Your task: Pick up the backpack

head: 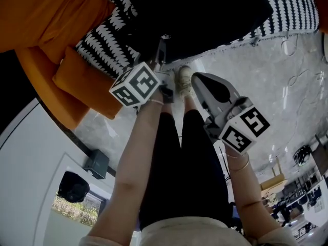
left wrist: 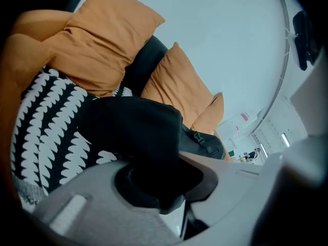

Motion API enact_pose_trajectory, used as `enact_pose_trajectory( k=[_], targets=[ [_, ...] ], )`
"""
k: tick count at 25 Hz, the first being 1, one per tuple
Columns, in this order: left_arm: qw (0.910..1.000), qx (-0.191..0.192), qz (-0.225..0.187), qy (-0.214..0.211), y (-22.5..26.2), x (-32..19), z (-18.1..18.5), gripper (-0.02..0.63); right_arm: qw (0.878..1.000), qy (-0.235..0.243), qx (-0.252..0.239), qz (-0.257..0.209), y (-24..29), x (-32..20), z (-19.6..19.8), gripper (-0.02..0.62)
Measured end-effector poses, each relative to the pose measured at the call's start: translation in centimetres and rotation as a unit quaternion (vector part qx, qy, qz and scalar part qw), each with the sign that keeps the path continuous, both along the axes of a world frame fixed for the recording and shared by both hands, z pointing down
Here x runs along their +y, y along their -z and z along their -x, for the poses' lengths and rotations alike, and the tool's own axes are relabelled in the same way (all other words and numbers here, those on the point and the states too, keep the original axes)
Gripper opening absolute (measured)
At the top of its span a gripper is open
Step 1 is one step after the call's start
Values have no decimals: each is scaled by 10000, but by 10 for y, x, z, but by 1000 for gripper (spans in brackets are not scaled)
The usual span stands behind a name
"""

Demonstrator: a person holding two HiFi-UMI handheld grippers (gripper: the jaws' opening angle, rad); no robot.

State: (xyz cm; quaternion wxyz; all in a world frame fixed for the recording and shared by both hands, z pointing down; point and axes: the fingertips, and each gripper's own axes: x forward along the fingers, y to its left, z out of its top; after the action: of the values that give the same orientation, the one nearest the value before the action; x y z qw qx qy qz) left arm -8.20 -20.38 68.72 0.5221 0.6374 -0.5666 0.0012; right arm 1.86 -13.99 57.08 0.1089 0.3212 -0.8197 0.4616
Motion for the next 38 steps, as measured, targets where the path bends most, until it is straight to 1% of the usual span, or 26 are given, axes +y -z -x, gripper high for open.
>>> enact_pose_trajectory(
  k=[2, 4, 6, 9, 12, 19, 24, 26, 29, 35, 38],
  targets=[
    [9999, -49, 7, -163, 8, -1, -3, 64, 10000, 0, 33, -61, 4, -1, -2, 3],
    [9996, -9, -64, -260, 22, -3, -6, 60, 9999, -10, 56, -125, 11, -1, -4, 3],
    [9993, 116, -243, -245, 38, -8, -13, 58, 9998, -34, 65, -195, 19, -5, -9, 3],
    [9974, 303, -628, -196, 63, -11, -23, 58, 9995, -105, 19, -288, 34, -12, -14, 3],
    [9945, 423, -929, -249, 95, -8, -28, 58, 9989, -152, 37, -450, 54, -17, -14, 3],
    [9857, 753, -1430, -467, 179, -1, -35, 57, 9967, -148, 132, -790, 106, -19, -18, 3],
    [9779, 800, -1786, -733, 233, 1, -49, 57, 9934, -363, 162, -1078, 144, -27, -28, 3],
    [9757, 816, -1841, -860, 252, 6, -56, 57, 9922, -464, 136, -1151, 162, -26, -30, 3],
    [9760, 760, -1775, -1007, 275, 16, -62, 57, 9900, -585, 87, -1277, 195, -20, -32, 3],
    [9762, 795, -1758, -994, 330, 28, -61, 55, 9849, -507, 7, -1653, 259, -9, -34, 3],
    [9736, 848, -1888, -965, 366, 38, -56, 55, 9806, -468, -7, -1902, 290, -7, -35, 3]
  ],
)
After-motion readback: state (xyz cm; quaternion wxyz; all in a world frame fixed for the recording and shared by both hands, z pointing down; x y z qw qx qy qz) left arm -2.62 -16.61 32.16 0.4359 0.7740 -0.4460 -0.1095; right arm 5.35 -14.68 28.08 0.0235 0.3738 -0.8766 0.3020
